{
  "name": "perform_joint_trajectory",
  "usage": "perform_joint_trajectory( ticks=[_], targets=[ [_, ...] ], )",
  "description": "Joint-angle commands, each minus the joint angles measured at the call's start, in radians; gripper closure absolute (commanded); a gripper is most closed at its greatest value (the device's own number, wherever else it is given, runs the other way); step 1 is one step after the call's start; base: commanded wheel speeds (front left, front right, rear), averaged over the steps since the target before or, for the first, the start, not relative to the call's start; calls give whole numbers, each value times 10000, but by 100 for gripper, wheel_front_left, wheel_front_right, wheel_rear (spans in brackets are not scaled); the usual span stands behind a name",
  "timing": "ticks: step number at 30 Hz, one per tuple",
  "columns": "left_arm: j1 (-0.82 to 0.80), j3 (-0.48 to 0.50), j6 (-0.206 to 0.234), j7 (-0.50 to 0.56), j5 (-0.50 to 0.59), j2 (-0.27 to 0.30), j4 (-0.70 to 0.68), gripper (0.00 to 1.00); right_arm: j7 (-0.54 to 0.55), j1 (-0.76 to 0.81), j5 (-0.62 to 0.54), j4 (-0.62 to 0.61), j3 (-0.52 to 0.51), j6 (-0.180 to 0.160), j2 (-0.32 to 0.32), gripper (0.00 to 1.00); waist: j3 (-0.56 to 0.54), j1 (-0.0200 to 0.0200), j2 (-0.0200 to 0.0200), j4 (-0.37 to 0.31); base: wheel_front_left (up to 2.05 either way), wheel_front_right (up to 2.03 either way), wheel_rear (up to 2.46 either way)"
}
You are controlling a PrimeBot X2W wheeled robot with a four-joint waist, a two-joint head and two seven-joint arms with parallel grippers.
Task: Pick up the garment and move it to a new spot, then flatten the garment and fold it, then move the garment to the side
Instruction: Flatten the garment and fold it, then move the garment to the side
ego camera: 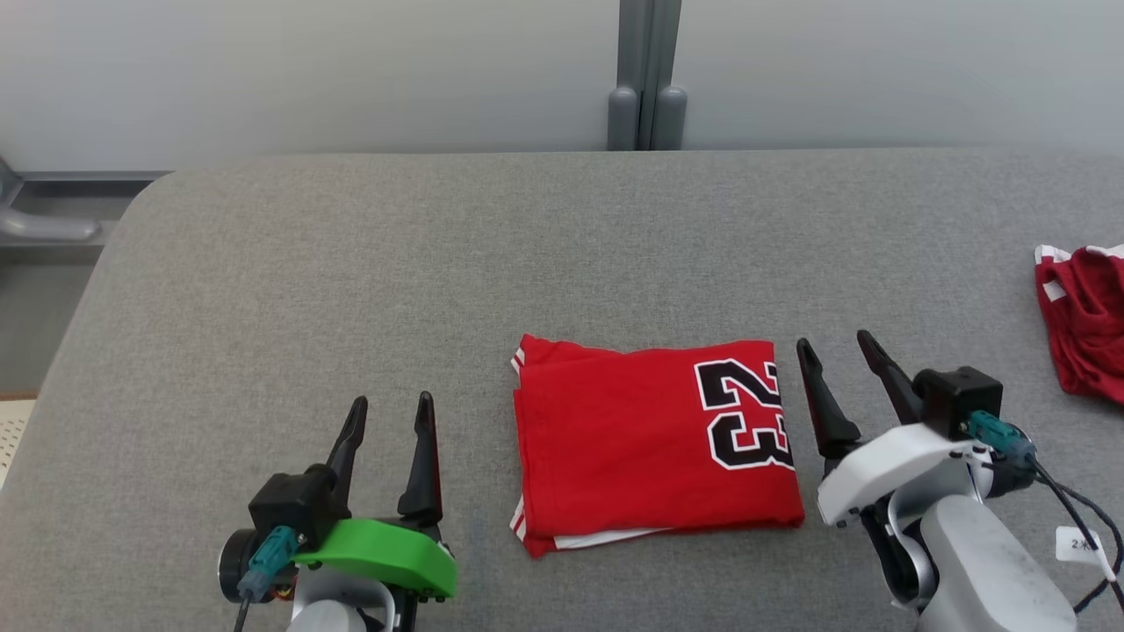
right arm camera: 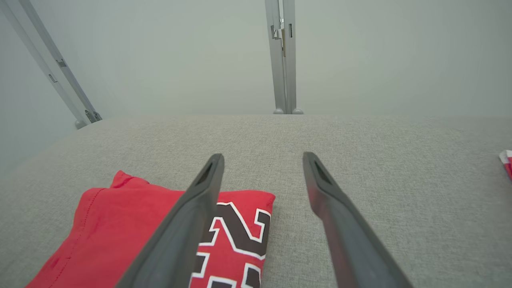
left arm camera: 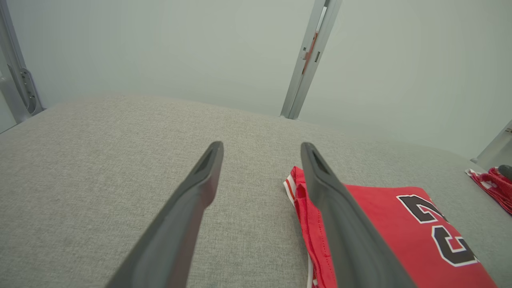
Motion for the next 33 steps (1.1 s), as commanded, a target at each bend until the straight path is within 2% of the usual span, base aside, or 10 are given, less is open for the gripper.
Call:
perform_joint_trajectory(
  ticks=[1,5,14,21,33],
  targets=[
    [193,132,60,-2,107,-6,-23,0,-24,425,-215,-257,-305,-3,161,0,-180,0,0,-130,0,0,0],
    [640,445,86,-2,286,-60,-137,0,45,1290,-674,-951,-1080,-3,551,0,-328,0,0,-197,0,0,0],
    [1261,764,0,-2,606,-119,-235,0,352,2310,-1477,-2297,-2051,-3,1136,0,-456,0,0,-249,0,0,0],
    [1214,832,-69,-2,727,-138,-122,0,562,2645,-1602,-2817,-2149,-3,1279,0,-505,0,0,-220,0,0,0],
    [1113,840,-128,-1,828,-176,-37,0,776,2706,-1500,-2948,-2140,-3,1305,0,-476,0,0,-205,0,0,0]
  ],
)
